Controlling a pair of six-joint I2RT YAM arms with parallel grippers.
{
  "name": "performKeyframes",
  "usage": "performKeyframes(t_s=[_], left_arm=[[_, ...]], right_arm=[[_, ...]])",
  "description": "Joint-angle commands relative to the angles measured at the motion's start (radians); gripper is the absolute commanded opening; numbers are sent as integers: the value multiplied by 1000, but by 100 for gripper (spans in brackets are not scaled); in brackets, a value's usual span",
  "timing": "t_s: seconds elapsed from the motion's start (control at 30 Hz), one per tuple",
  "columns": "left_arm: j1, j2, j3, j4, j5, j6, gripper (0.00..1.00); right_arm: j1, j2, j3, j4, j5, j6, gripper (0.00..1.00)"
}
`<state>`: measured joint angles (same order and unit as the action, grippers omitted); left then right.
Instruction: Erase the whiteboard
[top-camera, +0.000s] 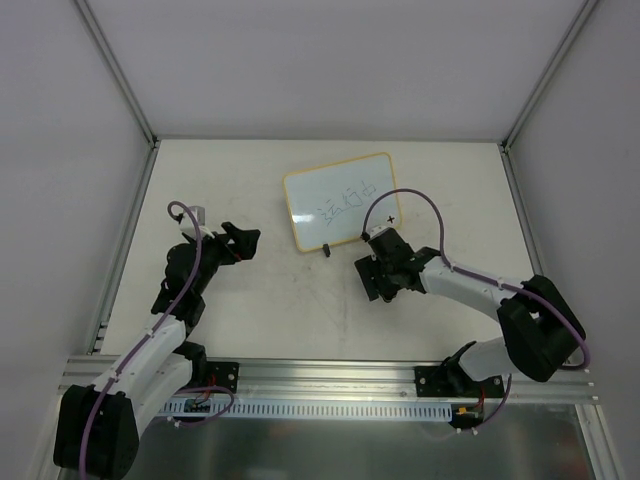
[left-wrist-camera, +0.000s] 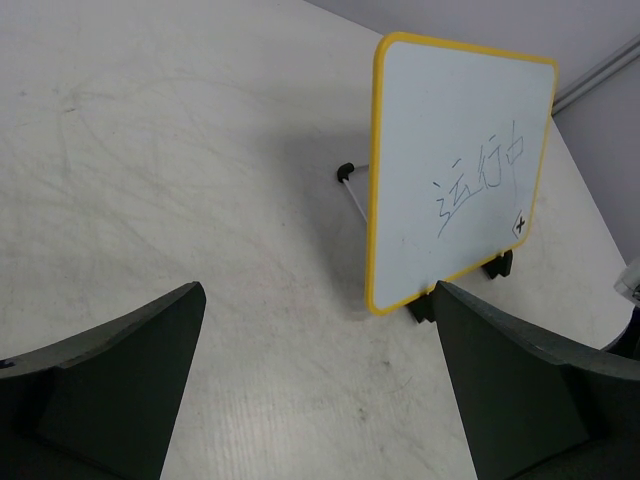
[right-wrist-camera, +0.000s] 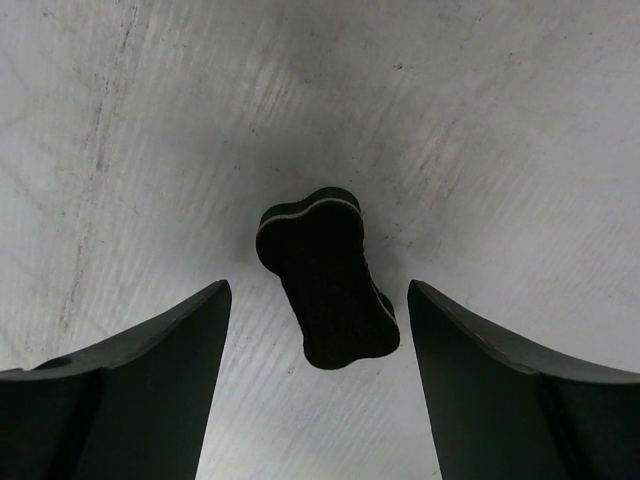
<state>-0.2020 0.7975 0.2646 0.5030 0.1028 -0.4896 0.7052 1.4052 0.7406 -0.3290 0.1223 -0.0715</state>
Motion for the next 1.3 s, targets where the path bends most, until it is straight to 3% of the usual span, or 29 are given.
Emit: performKeyframes(t_s=[0.0, 0.13, 0.4, 0.57, 0.6, 0.87, 0.93, 1.07, 1.27], left_arm=[[4, -26, -8, 57, -2, -7, 99], [7, -20, -11, 54, -2, -4, 99], [12, -20, -15, 57, 2, -10, 99], [13, -20, -18, 57, 0, -10, 99], [13, -21, -19, 55, 0, -10, 99], [15, -20, -16, 57, -8, -7, 99], [15, -17, -11, 57, 6, -1, 99], [15, -21, -18, 81, 21, 5, 99], [30, 44, 2, 207, 170, 25, 99]], right_arm=[[8, 23, 52, -25, 14, -4, 74], [10, 60, 65, -36, 16, 2, 74], [11, 75, 75, -53, 22, 10, 56], [13, 95, 94, -79, 17, 19, 53], [13, 94, 94, -77, 8, 21, 48], [14, 103, 95, -76, 2, 39, 34], [13, 109, 100, -77, -4, 41, 27], [14, 95, 98, -77, -10, 42, 29], [14, 17, 128, -84, -21, 29, 29]])
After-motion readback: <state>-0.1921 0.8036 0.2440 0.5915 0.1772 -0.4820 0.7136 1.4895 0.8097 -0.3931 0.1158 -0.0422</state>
